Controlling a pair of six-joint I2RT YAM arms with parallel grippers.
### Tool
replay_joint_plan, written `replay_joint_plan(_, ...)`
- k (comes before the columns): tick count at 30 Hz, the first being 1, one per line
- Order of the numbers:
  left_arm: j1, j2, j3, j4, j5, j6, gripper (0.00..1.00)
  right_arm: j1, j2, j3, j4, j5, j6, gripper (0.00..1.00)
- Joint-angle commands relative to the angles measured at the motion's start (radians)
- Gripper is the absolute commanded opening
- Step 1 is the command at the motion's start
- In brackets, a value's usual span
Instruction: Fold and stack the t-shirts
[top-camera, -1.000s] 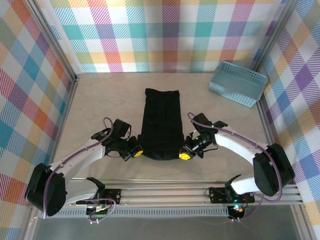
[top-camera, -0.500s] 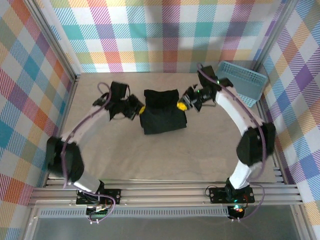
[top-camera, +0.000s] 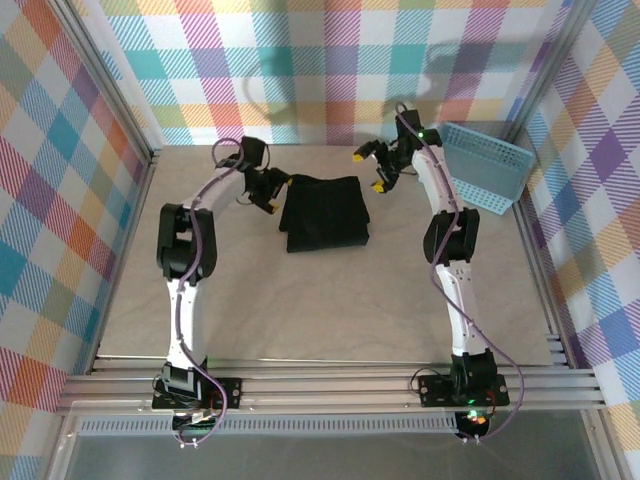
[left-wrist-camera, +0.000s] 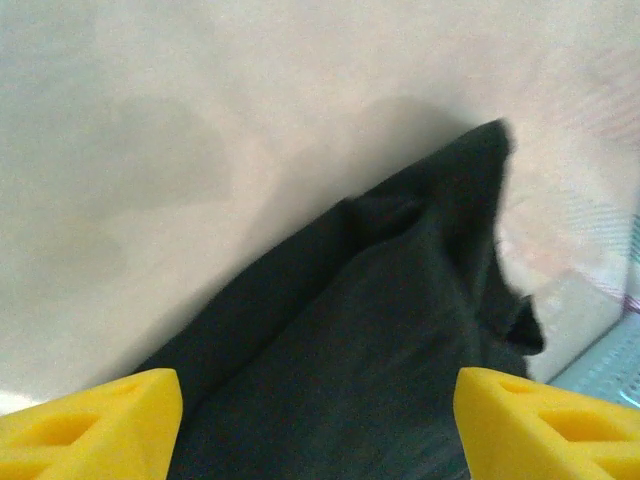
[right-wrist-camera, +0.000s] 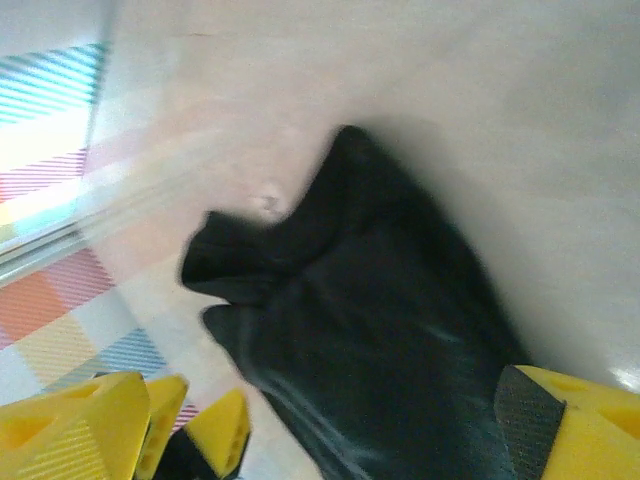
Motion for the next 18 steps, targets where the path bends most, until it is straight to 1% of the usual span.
replay_joint_plan(1, -0.049, -0.279, -0.172, 0.034, -0.057, -0.023, 0.68, 0.033, -0.363, -0.354, 0.143, 0.045, -0.125, 0.86)
replay_joint_plan(3, -0.11, -0.393, -0.335, 0.102, -0.049, -0.08, 0.64, 0.03, -0.557, -0.67, 0.321, 0.054, -0.096, 0.8)
replay_joint_plan(5, -0.184, -0.499, -0.512, 0.204, -0.057, -0.201, 0.59, 0.029, -0.721, -0.913, 0.447, 0.065, -0.077, 0.71)
replay_joint_plan(6, -0.226, -0.552, -0.608, 0.292, -0.083, -0.28, 0.56, 0.03, -0.803, -1.048, 0.528, 0.059, -0.059, 0.69)
replay_joint_plan(7, -0.263, -0.589, -0.676, 0.358, -0.117, -0.348, 0.56, 0.031, -0.888, -1.182, 0.615, 0.045, -0.028, 0.68)
replay_joint_plan(9, -0.351, -0.631, -0.785, 0.497, -0.218, -0.477, 0.6, 0.031, -1.032, -1.419, 0.784, 0.021, 0.044, 0.67)
replay_joint_plan(11, -0.406, -0.603, -0.817, 0.603, -0.285, -0.555, 0.65, 0.03, -1.158, -1.599, 0.884, -0.002, 0.085, 0.67)
replay_joint_plan(13, -0.437, -0.525, -0.803, 0.696, -0.304, -0.606, 0.69, 0.033, -1.267, -1.723, 0.903, -0.018, 0.094, 0.67)
replay_joint_plan(15, -0.46, -0.448, -0.764, 0.753, -0.327, -0.624, 0.72, 0.032, -1.348, -1.796, 0.876, -0.033, 0.088, 0.67)
replay_joint_plan(18, -0.485, -0.33, -0.694, 0.787, -0.358, -0.653, 0.75, 0.031, -1.444, -1.862, 0.818, -0.054, 0.073, 0.67)
